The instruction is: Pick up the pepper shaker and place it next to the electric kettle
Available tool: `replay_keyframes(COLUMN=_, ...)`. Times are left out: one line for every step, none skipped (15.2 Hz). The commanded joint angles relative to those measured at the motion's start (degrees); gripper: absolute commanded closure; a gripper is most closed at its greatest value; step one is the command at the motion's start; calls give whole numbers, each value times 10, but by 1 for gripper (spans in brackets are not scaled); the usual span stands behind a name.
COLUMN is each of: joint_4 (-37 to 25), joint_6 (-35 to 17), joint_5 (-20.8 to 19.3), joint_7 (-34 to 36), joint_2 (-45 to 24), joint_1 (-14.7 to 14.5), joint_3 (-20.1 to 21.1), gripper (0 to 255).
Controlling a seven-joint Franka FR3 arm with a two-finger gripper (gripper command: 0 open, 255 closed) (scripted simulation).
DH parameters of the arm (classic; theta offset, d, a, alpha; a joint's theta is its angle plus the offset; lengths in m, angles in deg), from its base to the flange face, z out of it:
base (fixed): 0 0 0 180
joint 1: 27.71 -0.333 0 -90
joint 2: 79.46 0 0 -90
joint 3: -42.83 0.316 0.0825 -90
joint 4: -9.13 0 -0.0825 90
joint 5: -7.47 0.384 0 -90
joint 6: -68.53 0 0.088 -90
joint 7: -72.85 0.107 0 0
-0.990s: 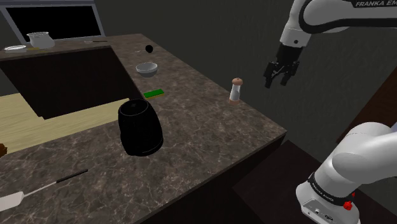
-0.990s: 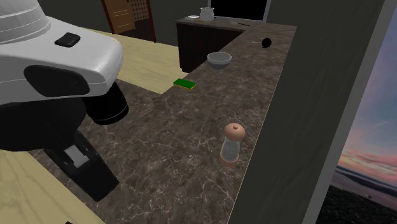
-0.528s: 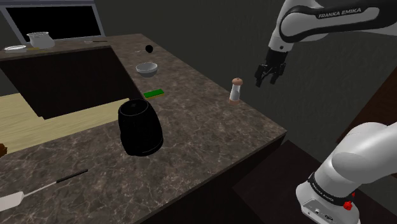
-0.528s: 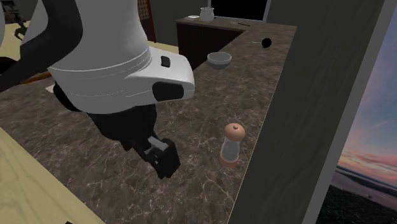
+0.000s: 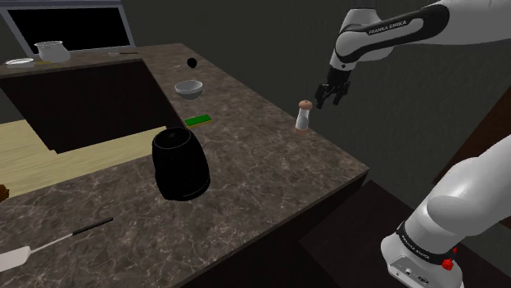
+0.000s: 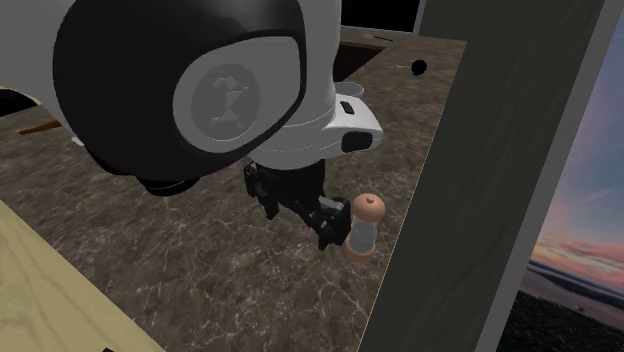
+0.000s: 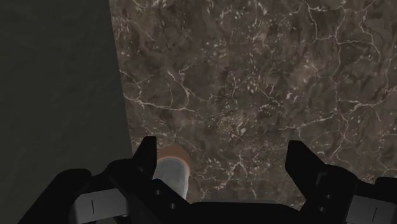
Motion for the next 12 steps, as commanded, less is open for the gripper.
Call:
replay_keyframes(joint_4=-30, joint_6=-21, joint_5=5, joint_7=-17, joint_2=-45, joint_1=0, joint_3=-8, gripper=0)
replay_keyframes(joint_4=-46, joint_6=-29, joint_5=9, joint_7=-26, joint_2=-65, joint_1=1, joint_3=-12, gripper=0)
replay_keyframes(joint_4=-61, joint_6=-37, joint_5=13, joint_7=-34, joint_2=-86, joint_1=2, joint_3=-15, gripper=0)
replay_keyframes(joint_4=-78, joint_6=-44, joint_5=18, joint_7=-42, joint_2=-107, joint_1=3, joint_3=-18, gripper=0)
replay_keyframes(joint_4=-95, joint_6=-50, joint_5=22, joint_7=-51, joint_2=-128, joint_1=4, joint_3=-20, gripper=0)
replay_keyframes(joint_4=-113, joint_6=-56, joint_5=27, joint_7=-59, joint_2=-149, joint_1=6, joint_3=-22, gripper=0)
replay_keyframes(joint_4=-132, joint_6=-61, joint_5=33, joint_7=-67, joint_2=-170, joint_1=8, joint_3=-24, gripper=0)
replay_keyframes(joint_4=-152, joint_6=-65, joint_5=38, joint_7=-75, joint_2=-191, joint_1=10, joint_3=-25, gripper=0)
replay_keyframes(joint_4=-172, joint_6=-68, joint_5=44, joint_7=-83, joint_2=-213, joint_1=13, joint_3=-26, gripper=0)
replay_keyframes(joint_4=-193, joint_6=-71, joint_5=50, joint_7=-91, joint_2=-234, joint_1=16, joint_3=-27, gripper=0)
replay_keyframes(joint_4=-216, joint_6=-73, joint_5=56, joint_7=-98, joint_2=-255, joint_1=19, joint_3=-27, gripper=0)
replay_keyframes(joint_4=-235, joint_6=-74, joint_5=60, joint_7=-104, joint_2=-274, joint_1=22, joint_3=-27, gripper=0)
